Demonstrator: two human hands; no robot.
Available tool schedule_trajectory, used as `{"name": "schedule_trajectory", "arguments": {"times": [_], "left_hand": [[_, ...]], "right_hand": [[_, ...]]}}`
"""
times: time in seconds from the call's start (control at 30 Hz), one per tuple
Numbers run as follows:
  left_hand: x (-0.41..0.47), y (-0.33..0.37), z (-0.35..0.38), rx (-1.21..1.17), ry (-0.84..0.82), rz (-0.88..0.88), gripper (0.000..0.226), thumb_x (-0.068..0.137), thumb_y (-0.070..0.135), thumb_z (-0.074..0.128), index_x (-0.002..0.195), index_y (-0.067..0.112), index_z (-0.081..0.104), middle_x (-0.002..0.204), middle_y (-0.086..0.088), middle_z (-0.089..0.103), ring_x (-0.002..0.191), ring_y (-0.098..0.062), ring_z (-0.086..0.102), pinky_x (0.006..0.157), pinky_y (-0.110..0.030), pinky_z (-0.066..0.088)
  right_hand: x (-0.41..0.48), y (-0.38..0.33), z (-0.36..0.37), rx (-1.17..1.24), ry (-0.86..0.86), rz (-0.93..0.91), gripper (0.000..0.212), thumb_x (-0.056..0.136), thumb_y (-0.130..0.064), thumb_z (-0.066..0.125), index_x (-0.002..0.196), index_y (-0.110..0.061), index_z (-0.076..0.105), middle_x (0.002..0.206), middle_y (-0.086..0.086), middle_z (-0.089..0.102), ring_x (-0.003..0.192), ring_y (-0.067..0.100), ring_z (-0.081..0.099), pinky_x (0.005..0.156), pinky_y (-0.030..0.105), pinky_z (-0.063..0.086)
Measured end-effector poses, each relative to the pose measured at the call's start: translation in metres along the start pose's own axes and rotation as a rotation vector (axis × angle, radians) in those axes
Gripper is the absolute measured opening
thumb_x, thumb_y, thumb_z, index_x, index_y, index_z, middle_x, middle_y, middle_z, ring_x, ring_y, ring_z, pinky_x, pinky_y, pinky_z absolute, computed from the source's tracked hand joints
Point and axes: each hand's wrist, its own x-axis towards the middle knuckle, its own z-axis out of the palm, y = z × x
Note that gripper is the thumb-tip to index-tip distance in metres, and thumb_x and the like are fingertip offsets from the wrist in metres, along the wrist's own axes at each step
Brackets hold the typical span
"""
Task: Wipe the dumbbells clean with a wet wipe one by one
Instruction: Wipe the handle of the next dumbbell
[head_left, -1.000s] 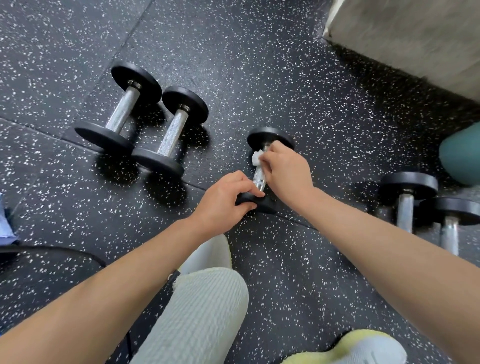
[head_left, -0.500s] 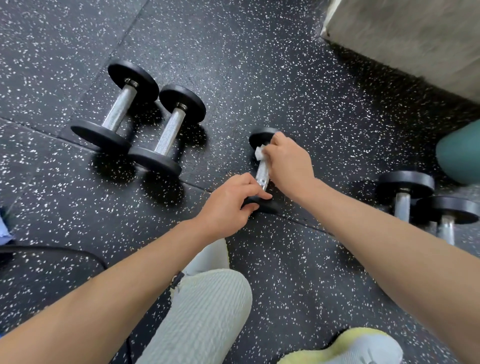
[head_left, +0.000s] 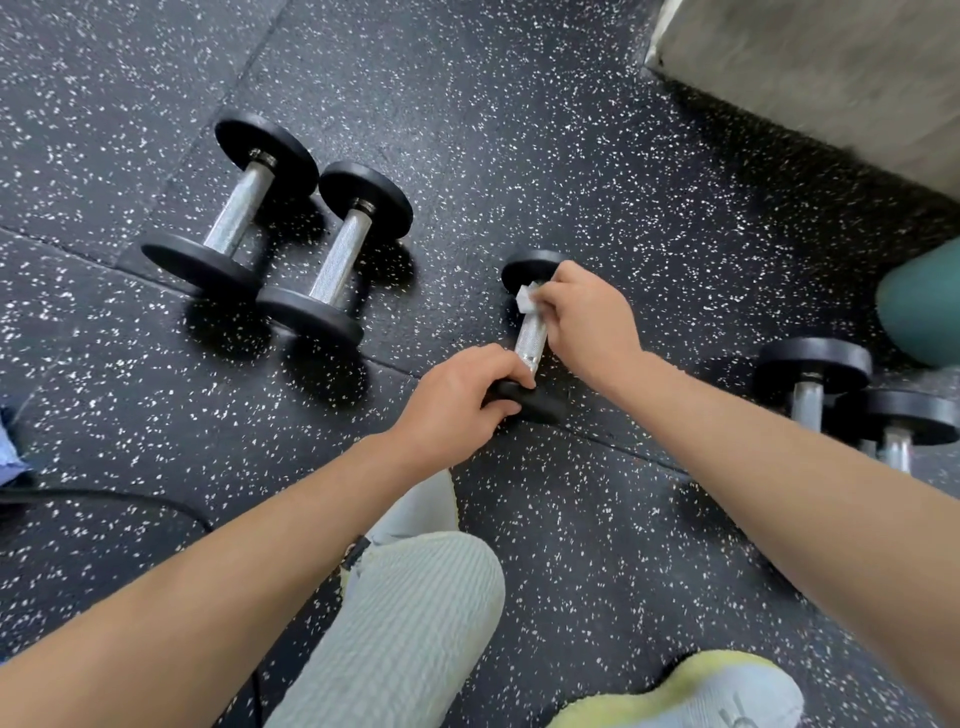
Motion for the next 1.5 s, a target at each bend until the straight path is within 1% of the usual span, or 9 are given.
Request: {"name": "schedule_trajectory", "arguments": {"times": [0.27, 0.4, 0.57, 0.77, 0.87, 1.03, 1.23, 1.4, 1.5], "left_hand": [[-0.007, -0.004, 0.008, -0.001, 0.125, -0.003, 0.027, 0.084, 0.012, 0.085, 0.106, 0.026, 0.078, 0.104, 0.013, 0.062, 0.101, -0.012, 0.055, 0.090, -0.029, 0.047], [-0.008, -0.003, 0.006, 0.049, 0.131, 0.033, 0.027, 0.086, 0.010, 0.083, 0.109, 0.024, 0.080, 0.106, 0.007, 0.062, 0.099, -0.011, 0.053, 0.088, -0.019, 0.043], [-0.008, 0.000, 0.007, 0.076, 0.107, 0.051, 0.028, 0.089, 0.012, 0.081, 0.113, 0.026, 0.080, 0.103, 0.009, 0.060, 0.098, -0.014, 0.055, 0.082, -0.030, 0.051], [-0.003, 0.004, 0.008, 0.106, 0.081, 0.047, 0.028, 0.087, 0.014, 0.083, 0.111, 0.027, 0.078, 0.097, 0.012, 0.055, 0.094, -0.013, 0.050, 0.080, -0.028, 0.045], [0.000, 0.009, 0.013, 0.137, 0.113, 0.033, 0.026, 0.083, 0.016, 0.086, 0.104, 0.023, 0.073, 0.094, 0.014, 0.055, 0.091, -0.014, 0.051, 0.079, -0.036, 0.047], [0.002, 0.022, 0.017, 0.146, 0.085, 0.006, 0.028, 0.079, 0.018, 0.089, 0.100, 0.024, 0.071, 0.095, 0.016, 0.057, 0.092, -0.014, 0.056, 0.077, -0.040, 0.051], [0.006, 0.032, 0.012, 0.176, 0.057, -0.005, 0.030, 0.076, 0.020, 0.091, 0.098, 0.027, 0.072, 0.093, 0.024, 0.054, 0.091, -0.011, 0.056, 0.078, -0.040, 0.053], [0.009, 0.026, 0.021, 0.166, 0.044, 0.045, 0.025, 0.081, 0.017, 0.088, 0.100, 0.025, 0.074, 0.097, 0.016, 0.059, 0.095, -0.015, 0.057, 0.081, -0.042, 0.054], [0.006, 0.028, 0.029, 0.140, 0.012, 0.069, 0.027, 0.087, 0.011, 0.082, 0.110, 0.025, 0.076, 0.103, 0.013, 0.060, 0.100, -0.015, 0.056, 0.088, -0.039, 0.053]], "right_hand": [[-0.031, -0.009, -0.010, 0.116, -0.167, -0.175, 0.009, 0.087, -0.017, 0.066, 0.091, -0.019, 0.073, 0.090, -0.003, 0.061, 0.078, 0.027, 0.062, 0.059, 0.039, 0.050], [-0.015, -0.005, -0.013, 0.131, -0.201, -0.135, 0.012, 0.090, -0.021, 0.067, 0.093, -0.024, 0.078, 0.092, -0.005, 0.062, 0.081, 0.023, 0.062, 0.064, 0.039, 0.053], [-0.001, -0.006, -0.014, 0.151, -0.166, 0.055, 0.017, 0.091, -0.020, 0.063, 0.094, -0.025, 0.078, 0.101, -0.002, 0.065, 0.090, 0.024, 0.063, 0.073, 0.039, 0.052], [-0.035, -0.002, -0.026, 0.353, -0.490, 0.066, 0.010, 0.085, -0.021, 0.070, 0.084, -0.030, 0.074, 0.079, -0.010, 0.071, 0.077, 0.010, 0.065, 0.074, 0.035, 0.055], [-0.038, 0.000, -0.032, 0.359, -0.537, 0.051, 0.012, 0.085, -0.019, 0.070, 0.081, -0.030, 0.072, 0.076, -0.011, 0.070, 0.073, 0.006, 0.064, 0.068, 0.030, 0.053], [-0.030, -0.003, -0.045, 0.279, -0.610, 0.035, 0.010, 0.086, -0.015, 0.071, 0.088, -0.024, 0.074, 0.067, -0.012, 0.062, 0.059, -0.003, 0.052, 0.050, 0.016, 0.032], [-0.045, 0.000, -0.036, 0.389, -0.422, 0.204, 0.010, 0.084, -0.022, 0.073, 0.086, -0.031, 0.078, 0.074, -0.012, 0.066, 0.069, 0.006, 0.059, 0.064, 0.025, 0.042], [-0.030, 0.010, -0.017, 0.419, -0.129, 0.314, 0.013, 0.087, -0.026, 0.071, 0.095, -0.028, 0.081, 0.091, -0.008, 0.070, 0.082, 0.014, 0.065, 0.075, 0.034, 0.053], [-0.038, 0.012, -0.013, 0.411, -0.090, 0.320, 0.012, 0.089, -0.027, 0.069, 0.095, -0.028, 0.079, 0.093, -0.010, 0.064, 0.086, 0.014, 0.061, 0.076, 0.034, 0.050]]}}
